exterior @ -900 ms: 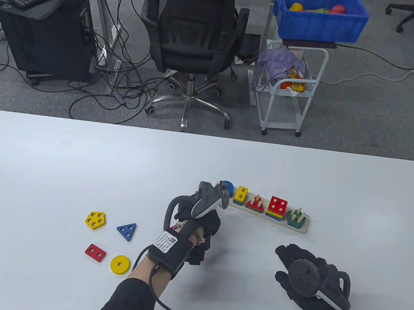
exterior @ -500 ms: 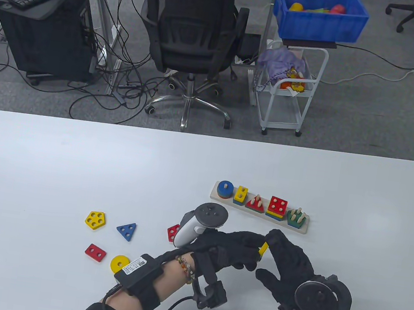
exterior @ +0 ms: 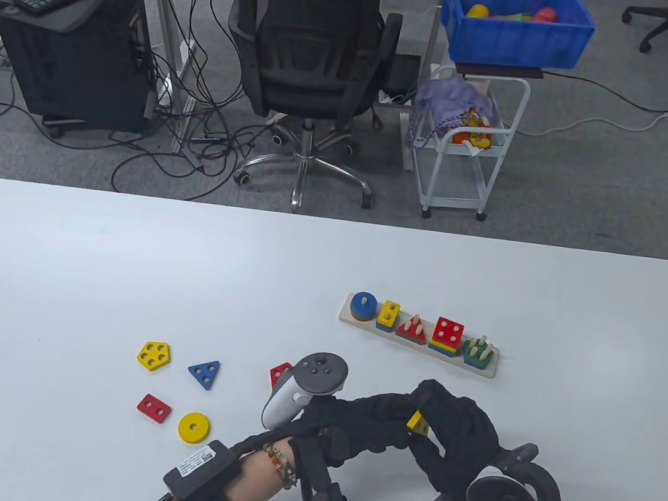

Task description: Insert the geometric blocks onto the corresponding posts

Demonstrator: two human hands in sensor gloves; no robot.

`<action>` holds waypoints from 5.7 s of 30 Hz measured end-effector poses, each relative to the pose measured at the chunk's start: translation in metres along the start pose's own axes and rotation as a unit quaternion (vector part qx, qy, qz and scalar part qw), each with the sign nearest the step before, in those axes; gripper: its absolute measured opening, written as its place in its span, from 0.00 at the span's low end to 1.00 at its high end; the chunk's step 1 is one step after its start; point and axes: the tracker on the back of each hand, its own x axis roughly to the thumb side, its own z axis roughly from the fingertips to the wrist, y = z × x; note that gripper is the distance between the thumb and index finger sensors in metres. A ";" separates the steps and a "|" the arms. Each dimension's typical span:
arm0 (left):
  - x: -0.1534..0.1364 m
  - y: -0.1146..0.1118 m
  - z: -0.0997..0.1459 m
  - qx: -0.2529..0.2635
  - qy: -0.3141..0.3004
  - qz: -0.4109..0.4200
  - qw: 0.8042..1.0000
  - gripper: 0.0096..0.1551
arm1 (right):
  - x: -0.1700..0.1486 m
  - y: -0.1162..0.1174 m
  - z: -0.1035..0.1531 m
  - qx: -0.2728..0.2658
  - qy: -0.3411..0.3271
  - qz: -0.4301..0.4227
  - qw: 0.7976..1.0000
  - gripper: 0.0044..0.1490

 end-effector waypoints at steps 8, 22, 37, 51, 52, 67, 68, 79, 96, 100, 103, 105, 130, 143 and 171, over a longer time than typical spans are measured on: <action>-0.015 0.047 0.082 0.249 0.129 -0.531 0.800 0.40 | -0.041 -0.008 -0.035 0.087 0.033 0.073 0.993 0.36; -0.091 0.103 0.144 0.287 0.299 -0.515 0.750 0.40 | -0.093 0.083 -0.132 0.244 0.226 0.176 0.927 0.38; -0.090 0.103 0.145 0.273 0.309 -0.504 0.759 0.39 | -0.117 0.134 -0.141 0.300 0.257 0.205 0.896 0.38; -0.091 0.097 0.139 0.255 0.297 -0.486 0.782 0.40 | -0.088 0.086 -0.083 0.272 0.192 0.146 0.932 0.42; -0.090 0.095 0.137 0.252 0.292 -0.481 0.787 0.40 | -0.084 0.081 -0.073 0.272 0.183 0.146 0.933 0.42; -0.078 0.066 0.094 0.192 0.266 -0.459 0.825 0.43 | -0.045 0.058 0.005 0.268 0.143 0.120 0.945 0.41; -0.077 0.064 0.087 0.181 0.267 -0.461 0.827 0.43 | -0.044 0.056 0.004 0.271 0.143 0.113 0.945 0.41; -0.080 0.081 -0.009 0.121 0.360 -0.514 0.769 0.42 | -0.043 0.054 0.007 0.283 0.130 0.114 0.943 0.40; -0.059 0.077 -0.024 0.137 0.304 -0.523 0.785 0.41 | -0.034 0.062 0.006 0.295 0.113 0.114 0.942 0.42; -0.031 0.057 -0.021 0.134 0.197 -0.344 0.908 0.42 | -0.023 0.061 0.001 0.260 0.109 0.057 0.958 0.45; -0.025 0.039 -0.023 0.086 0.135 -0.169 0.972 0.43 | -0.015 0.059 -0.002 0.222 0.098 0.048 0.969 0.48; -0.024 0.026 -0.026 0.050 0.110 -0.052 0.991 0.44 | -0.010 0.055 -0.002 0.178 0.088 0.046 0.979 0.51; -0.059 0.075 0.069 0.190 0.124 -0.145 0.963 0.45 | -0.072 0.010 -0.032 0.095 0.166 0.070 0.979 0.47; -0.102 0.127 0.148 0.329 0.256 -0.438 0.796 0.40 | -0.148 0.041 -0.085 0.287 0.340 0.215 0.870 0.46; -0.104 0.135 0.162 0.308 0.289 -0.416 0.805 0.41 | -0.137 0.051 -0.059 0.256 0.317 0.193 0.893 0.47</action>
